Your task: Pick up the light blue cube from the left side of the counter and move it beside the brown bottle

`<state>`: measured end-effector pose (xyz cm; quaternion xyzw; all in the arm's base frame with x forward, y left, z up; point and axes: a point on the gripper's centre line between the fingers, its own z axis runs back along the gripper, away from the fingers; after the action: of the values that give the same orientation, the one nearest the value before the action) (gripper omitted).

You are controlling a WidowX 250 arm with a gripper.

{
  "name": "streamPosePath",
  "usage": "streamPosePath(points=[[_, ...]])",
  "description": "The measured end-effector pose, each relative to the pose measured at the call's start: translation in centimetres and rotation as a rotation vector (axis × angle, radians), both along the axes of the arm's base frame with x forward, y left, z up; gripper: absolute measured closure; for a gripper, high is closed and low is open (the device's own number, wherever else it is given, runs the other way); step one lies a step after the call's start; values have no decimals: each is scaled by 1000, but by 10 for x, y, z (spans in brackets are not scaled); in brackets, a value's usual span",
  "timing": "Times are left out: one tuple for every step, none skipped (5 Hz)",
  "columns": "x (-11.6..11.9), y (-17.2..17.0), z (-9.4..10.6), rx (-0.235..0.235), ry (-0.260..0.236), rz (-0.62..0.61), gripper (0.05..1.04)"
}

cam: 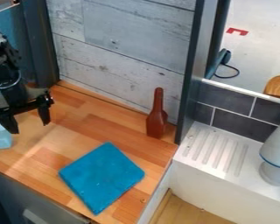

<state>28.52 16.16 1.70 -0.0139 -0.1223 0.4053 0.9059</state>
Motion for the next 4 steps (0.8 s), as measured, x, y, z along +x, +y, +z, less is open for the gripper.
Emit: streamPosePath(points=[[1, 15, -4, 6, 10, 14, 83], [-5, 34, -12, 1, 29, 42, 83], [-7, 41, -18, 5, 55, 37, 83], [-9, 46, -20, 22, 84, 9, 83]])
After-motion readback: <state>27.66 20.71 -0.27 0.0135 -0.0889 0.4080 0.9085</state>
